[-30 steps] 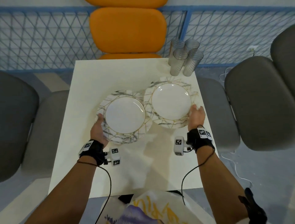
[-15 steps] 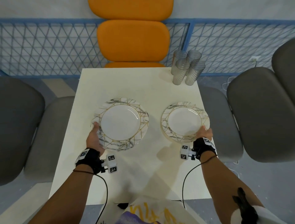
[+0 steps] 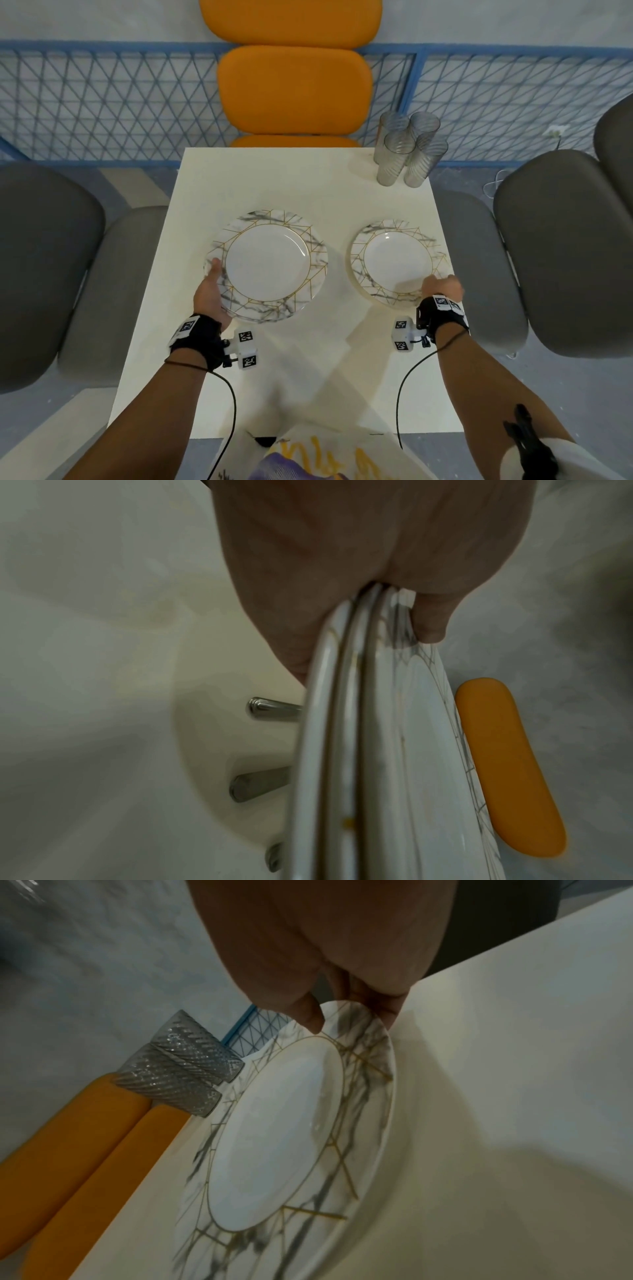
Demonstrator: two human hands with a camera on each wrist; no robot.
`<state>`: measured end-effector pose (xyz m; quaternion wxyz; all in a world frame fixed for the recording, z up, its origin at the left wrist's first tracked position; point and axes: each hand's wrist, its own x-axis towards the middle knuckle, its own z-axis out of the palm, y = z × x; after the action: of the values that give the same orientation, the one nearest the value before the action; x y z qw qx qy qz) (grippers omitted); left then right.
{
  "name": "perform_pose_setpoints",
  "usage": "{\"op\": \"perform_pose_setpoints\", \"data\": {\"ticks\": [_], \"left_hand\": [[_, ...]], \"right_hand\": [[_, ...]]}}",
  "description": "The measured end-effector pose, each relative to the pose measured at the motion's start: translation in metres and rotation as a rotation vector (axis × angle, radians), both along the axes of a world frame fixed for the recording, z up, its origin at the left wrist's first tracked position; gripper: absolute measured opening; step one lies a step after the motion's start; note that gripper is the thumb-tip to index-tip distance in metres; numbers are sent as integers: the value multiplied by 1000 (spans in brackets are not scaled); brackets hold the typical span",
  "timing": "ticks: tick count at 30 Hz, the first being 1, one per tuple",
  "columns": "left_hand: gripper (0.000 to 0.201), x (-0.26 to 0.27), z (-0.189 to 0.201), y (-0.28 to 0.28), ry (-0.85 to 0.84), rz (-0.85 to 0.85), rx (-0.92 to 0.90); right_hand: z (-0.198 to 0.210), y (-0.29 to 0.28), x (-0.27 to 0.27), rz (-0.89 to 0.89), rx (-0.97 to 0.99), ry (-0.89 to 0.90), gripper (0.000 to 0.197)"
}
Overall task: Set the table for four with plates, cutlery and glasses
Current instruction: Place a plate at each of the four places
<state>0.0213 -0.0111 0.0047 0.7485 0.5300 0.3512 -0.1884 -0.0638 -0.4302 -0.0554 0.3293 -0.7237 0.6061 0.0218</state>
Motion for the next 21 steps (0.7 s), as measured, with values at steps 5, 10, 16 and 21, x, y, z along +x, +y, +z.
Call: {"op": "perform_pose_setpoints", "data": {"ticks": [5, 10, 16, 21], "left_hand": [[41, 2, -4, 3, -16, -9, -15], [59, 7, -4, 5, 12, -41, -45], [69, 11, 7, 3, -22, -57, -56], [59, 20, 15, 15, -46, -13, -129]], "right_hand": [[22, 25, 13, 21, -90, 106, 60], [45, 93, 44, 327, 18, -486, 36], [81, 161, 78, 666, 193, -511, 45], [86, 171, 90, 662, 154, -478, 32]]}}
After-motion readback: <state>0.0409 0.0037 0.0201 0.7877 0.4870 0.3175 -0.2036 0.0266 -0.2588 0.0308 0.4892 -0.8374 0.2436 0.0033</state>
